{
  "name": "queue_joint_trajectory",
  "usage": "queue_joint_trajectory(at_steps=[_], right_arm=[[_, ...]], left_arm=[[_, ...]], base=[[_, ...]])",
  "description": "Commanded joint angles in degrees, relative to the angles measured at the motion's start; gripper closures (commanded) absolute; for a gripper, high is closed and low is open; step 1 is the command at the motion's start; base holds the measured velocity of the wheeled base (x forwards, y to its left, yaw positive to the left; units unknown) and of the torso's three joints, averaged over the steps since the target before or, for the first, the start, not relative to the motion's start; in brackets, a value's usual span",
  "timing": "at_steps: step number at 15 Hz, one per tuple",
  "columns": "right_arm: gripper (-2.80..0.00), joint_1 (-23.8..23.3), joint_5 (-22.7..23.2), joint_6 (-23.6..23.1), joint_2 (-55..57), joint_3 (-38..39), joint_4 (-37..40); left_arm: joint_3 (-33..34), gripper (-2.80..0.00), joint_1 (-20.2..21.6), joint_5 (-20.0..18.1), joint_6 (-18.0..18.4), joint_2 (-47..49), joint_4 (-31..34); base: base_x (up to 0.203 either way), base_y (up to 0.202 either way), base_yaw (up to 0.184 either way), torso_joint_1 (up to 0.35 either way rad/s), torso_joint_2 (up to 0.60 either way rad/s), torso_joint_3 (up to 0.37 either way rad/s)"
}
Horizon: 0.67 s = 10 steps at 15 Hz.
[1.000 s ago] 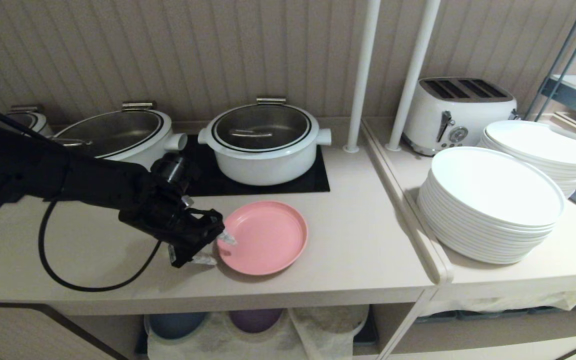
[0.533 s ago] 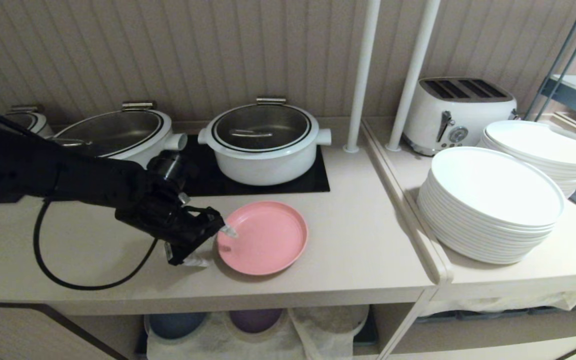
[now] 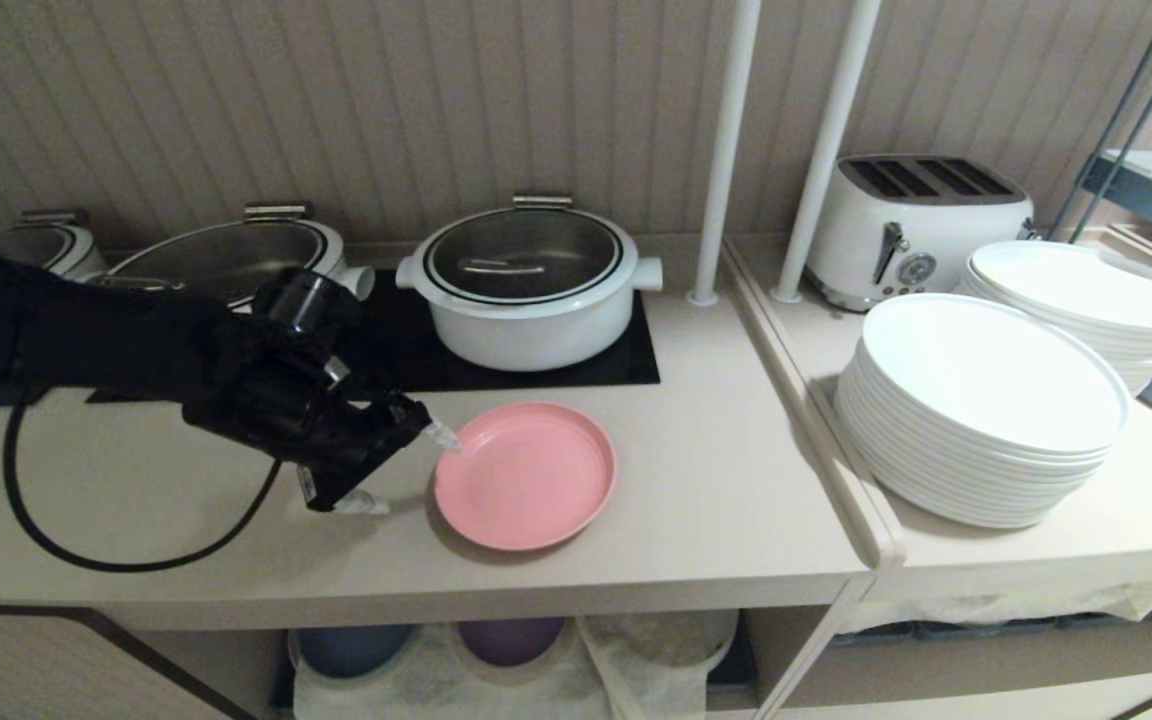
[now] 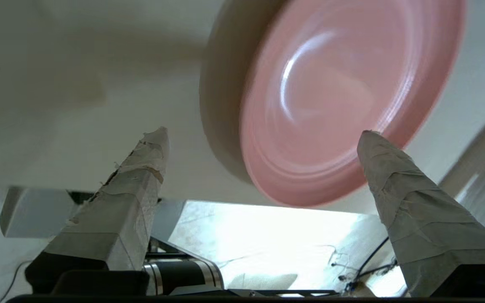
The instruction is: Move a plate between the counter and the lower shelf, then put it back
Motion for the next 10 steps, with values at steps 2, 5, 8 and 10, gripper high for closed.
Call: queue_joint_trajectory(at_steps=[2,5,8,10], right_arm=[[0.00,0.01,-0.03,0.04,0.00,0.00,-0.05],[0.00,0.01,-0.03,0.04,0.00,0.00,-0.06],[0.00,0.01,-0.03,0.04,0.00,0.00,-0.07],[0.00,0.01,-0.03,0.04,0.00,0.00,-0.07]], left_arm=[[2.04,-2.80,-0.04,1.14,-0.21,-4.84,0.30],[5.46,-2.80,-0.02,2.38,-0.19,-9.00,0.29],[8.49,0.00,-0.02,4.25,-0.18,-13.48,0.29],[9.76,0.00,-0.01,7.28,-0.14,-16.10,0.39]], base=[[0.000,0.000,0.000,0.000,0.00,0.000],[0.000,0.000,0.000,0.000,0.00,0.000],[0.000,0.000,0.000,0.000,0.00,0.000],[0.000,0.000,0.000,0.000,0.00,0.000]])
